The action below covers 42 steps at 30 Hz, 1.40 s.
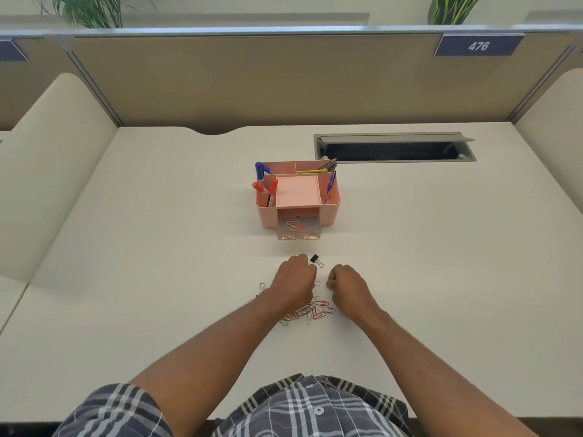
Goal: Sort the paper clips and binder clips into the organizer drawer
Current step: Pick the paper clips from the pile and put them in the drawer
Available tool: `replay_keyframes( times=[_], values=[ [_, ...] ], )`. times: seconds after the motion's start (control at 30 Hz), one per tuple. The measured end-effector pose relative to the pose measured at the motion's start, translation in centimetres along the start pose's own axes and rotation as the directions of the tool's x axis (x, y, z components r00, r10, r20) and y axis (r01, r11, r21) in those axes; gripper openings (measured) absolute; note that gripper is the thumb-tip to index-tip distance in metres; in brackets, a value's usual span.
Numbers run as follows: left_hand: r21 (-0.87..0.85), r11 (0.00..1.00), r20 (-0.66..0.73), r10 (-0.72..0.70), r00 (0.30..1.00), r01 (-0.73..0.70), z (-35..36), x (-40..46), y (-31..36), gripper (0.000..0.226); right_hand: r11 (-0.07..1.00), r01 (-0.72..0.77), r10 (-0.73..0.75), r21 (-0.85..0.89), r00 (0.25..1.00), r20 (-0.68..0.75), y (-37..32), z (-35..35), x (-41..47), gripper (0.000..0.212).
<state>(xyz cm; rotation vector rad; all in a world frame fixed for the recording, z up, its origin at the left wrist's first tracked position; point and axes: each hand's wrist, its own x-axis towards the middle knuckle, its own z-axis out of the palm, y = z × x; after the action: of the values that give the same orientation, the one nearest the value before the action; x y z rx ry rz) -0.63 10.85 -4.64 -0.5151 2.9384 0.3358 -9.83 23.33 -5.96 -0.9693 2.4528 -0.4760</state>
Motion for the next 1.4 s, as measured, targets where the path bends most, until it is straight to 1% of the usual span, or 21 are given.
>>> replay_keyframes(
  times=[0.07,0.17,0.23,0.27,0.33,0.37,0.43,0.47,0.57,0.67,0.8,1.0,1.13,1.23,1.3,1.33,1.4],
  values=[
    [0.003,1.0,-0.005,0.01,1.0,-0.01,0.0,0.1,0.1,0.015,0.998,-0.027,0.028,0.057,1.0,-0.006,0.0,-0.2,0.0,0.015],
    [-0.009,0.999,-0.02,0.039,0.999,-0.04,-0.1,-0.2,0.0,0.012,0.966,-0.07,0.086,0.247,0.995,-0.054,-0.2,-0.8,0.1,0.01],
    [-0.092,0.995,-0.074,0.039,0.996,-0.046,-0.4,-0.5,-0.1,0.01,0.934,-0.056,0.098,0.353,0.99,-0.102,-0.8,-1.5,0.3,0.01],
    [-0.177,0.983,-0.125,0.017,0.992,-0.04,-0.8,-0.7,-0.2,0.01,0.921,-0.032,0.09,0.389,0.987,-0.131,-1.3,-2.0,0.4,0.009],
    [-0.384,0.923,-0.254,-0.095,0.962,-0.011,-1.9,-0.8,-0.6,0.011,0.896,0.022,0.069,0.443,0.98,-0.188,-2.6,-3.3,0.9,0.011],
    [-0.47,0.882,-0.315,-0.172,0.933,0.004,-2.6,-0.8,-0.9,0.01,0.884,0.052,0.056,0.465,0.974,-0.217,-3.4,-4.0,1.3,0.012],
    [-0.573,0.819,-0.39,-0.302,0.87,0.028,-4.2,-0.2,-1.9,0.012,0.862,0.113,0.026,0.494,0.964,-0.265,-4.9,-5.4,2.3,0.013],
    [-0.597,0.802,-0.408,-0.338,0.848,0.033,-5.1,0.3,-2.4,0.012,0.857,0.139,0.007,0.495,0.959,-0.282,-5.8,-6.0,2.9,0.013],
    [-0.606,0.792,-0.41,-0.383,0.828,0.067,-6.9,1.9,-3.8,0.011,0.851,0.17,-0.019,0.497,0.956,-0.294,-7.9,-7.3,4.7,0.014],
    [-0.585,0.801,-0.368,-0.399,0.84,0.124,-7.3,3.0,-4.6,0.013,0.871,0.145,-0.018,0.47,0.964,-0.263,-8.9,-7.8,6.1,0.014],
    [-0.629,0.77,-0.381,-0.424,0.822,0.106,-6.5,2.4,-5.0,0.017,0.897,0.141,-0.027,0.42,0.964,-0.266,-8.9,-7.9,6.7,0.018],
    [-0.676,0.724,-0.33,-0.46,0.824,0.134,-3.8,0.2,-5.1,0.02,0.904,0.158,-0.072,0.398,0.972,-0.224,-8.6,-7.8,6.1,0.032],
    [-0.659,0.746,-0.389,-0.448,0.805,0.097,-2.3,-1.7,-5.1,0.018,0.881,0.232,-0.117,0.413,0.952,-0.285,-7.6,-7.6,4.3,0.028],
    [-0.665,0.735,-0.356,-0.467,0.809,0.132,-1.5,-2.8,-5.7,0.017,0.893,0.24,-0.136,0.381,0.95,-0.28,-6.5,-6.3,2.7,0.021],
    [-0.651,0.738,-0.316,-0.474,0.822,0.175,-1.1,-3.6,-6.1,0.016,0.94,0.201,-0.147,0.276,0.968,-0.203,-5.6,-4.9,1.8,0.017],
    [-0.63,0.75,-0.284,-0.467,0.837,0.204,-0.8,-4.0,-6.3,0.014,0.967,0.161,-0.138,0.197,0.982,-0.128,-5.2,-4.0,1.4,0.016],
    [-0.561,0.782,-0.186,-0.439,0.879,0.272,0.0,-4.9,-6.7,0.012,0.996,0.069,-0.071,0.061,0.997,0.026,-4.3,-2.1,0.5,0.02]
  ],
)
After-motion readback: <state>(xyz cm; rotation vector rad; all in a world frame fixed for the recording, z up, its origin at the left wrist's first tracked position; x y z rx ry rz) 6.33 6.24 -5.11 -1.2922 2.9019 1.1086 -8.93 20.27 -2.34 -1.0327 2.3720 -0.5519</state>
